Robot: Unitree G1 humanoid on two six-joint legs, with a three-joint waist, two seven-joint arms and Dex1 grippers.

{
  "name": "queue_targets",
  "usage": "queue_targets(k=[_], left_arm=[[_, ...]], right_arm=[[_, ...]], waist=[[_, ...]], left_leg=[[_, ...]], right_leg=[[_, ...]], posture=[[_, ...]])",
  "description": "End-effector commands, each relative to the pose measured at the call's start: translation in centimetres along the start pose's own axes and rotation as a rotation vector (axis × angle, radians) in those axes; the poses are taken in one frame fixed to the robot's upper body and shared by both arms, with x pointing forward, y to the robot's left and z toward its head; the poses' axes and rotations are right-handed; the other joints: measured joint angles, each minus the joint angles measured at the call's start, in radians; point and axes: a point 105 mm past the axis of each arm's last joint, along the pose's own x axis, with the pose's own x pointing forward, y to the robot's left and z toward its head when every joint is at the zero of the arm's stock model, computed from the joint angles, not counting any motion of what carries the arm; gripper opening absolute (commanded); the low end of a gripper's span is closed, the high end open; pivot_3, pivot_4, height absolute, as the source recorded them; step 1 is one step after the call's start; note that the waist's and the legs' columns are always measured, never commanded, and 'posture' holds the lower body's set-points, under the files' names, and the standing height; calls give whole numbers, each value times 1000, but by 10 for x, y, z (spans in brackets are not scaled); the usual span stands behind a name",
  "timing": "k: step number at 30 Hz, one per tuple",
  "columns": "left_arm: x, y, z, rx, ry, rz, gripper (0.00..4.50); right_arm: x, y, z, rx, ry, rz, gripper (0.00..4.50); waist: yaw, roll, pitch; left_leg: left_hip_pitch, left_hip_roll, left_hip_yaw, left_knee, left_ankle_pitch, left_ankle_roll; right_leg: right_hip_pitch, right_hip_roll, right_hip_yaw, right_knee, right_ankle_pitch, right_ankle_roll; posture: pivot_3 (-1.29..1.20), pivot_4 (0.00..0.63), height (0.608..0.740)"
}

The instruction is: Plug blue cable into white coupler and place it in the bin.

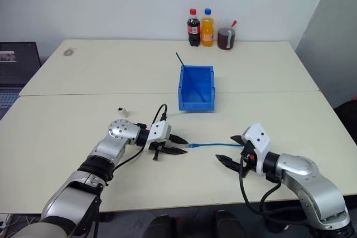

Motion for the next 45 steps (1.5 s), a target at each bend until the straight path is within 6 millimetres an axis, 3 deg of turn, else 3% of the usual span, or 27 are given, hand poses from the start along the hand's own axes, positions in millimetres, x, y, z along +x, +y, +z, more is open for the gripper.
queue_targets(k=[1, 3, 6, 9, 13, 17, 20, 25, 31, 38, 45], left_arm=[[6, -5, -14, -22, 62, -5, 548], [8, -4, -14, -19, 60, -2, 254], [8, -3, -13, -27, 52, 8, 253], [5, 8, -3, -157, -26, 77, 253], [-19, 20, 40, -430, -238, 139, 253], [-47, -3, 96, -718, -464, 29, 253], [-58, -25, 118, -806, -510, -50, 253], [-62, -56, 121, -898, -478, -111, 253], [-60, -60, 117, -943, -486, -72, 253], [-55, -64, 120, -952, -501, -70, 253], [-59, -63, 121, -952, -501, -65, 253]], right_arm=[[-3, 0, 6, -29, -24, 0, 4294], [-3, 1, 6, -29, -24, 1, 4294], [-3, 4, 6, -31, -23, 11, 4294], [-3, 11, 6, -32, -21, 33, 4294], [-3, 24, 19, 137, -103, 70, 4294], [-3, 41, 15, 364, -118, 190, 4294], [-3, 38, 13, 500, -117, 249, 4294], [-6, 31, 40, 591, -154, 448, 4294], [-12, 39, 68, 610, -150, 637, 4294], [15, 47, 77, 586, -139, 649, 4294], [26, 38, 86, 573, -160, 626, 4294]], waist=[[0, 0, -1], [0, 1, -2], [1, 1, -2], [2, 1, -2], [-4, 1, -2], [-18, 0, -1], [-21, 0, -1], [-29, 0, -1], [-24, 0, -1], [-24, 0, 0], [-24, 0, 0]], left_leg=[[0, 0, 0, 0, 0, 0], [1, 0, -1, 0, 0, 0], [1, -1, -1, 0, 0, 0], [0, -1, -1, 0, 0, 0], [-1, 0, -2, 1, 0, 0], [-2, 2, -5, 0, 0, 0], [-2, 2, -6, -1, 0, 0], [0, 1, -5, 0, 0, 0], [-1, 0, -8, 0, 0, 0], [-2, 0, -6, -1, 0, 0], [-2, 0, -6, -1, 0, 0]], right_leg=[[0, 0, 0, 0, 0, 0], [1, 0, 0, 0, 0, 0], [1, 0, 0, 0, 0, 0], [1, 0, 0, 0, 0, 1], [0, 0, 0, 0, 0, 1], [-1, 1, 0, 1, -1, -1], [0, 1, 0, 1, -2, -2], [1, 0, 2, 1, -1, 0], [1, 1, 0, 1, -1, -1], [0, 1, 2, -1, -1, -1], [0, 1, 2, 0, -1, -1]], posture=[[0, 150, 740], [0, 150, 740], [0, 150, 740], [0, 150, 740], [0, 150, 740], [0, 150, 740], [0, 150, 740], [0, 150, 740], [0, 150, 740], [0, 150, 740], [0, 150, 740]])
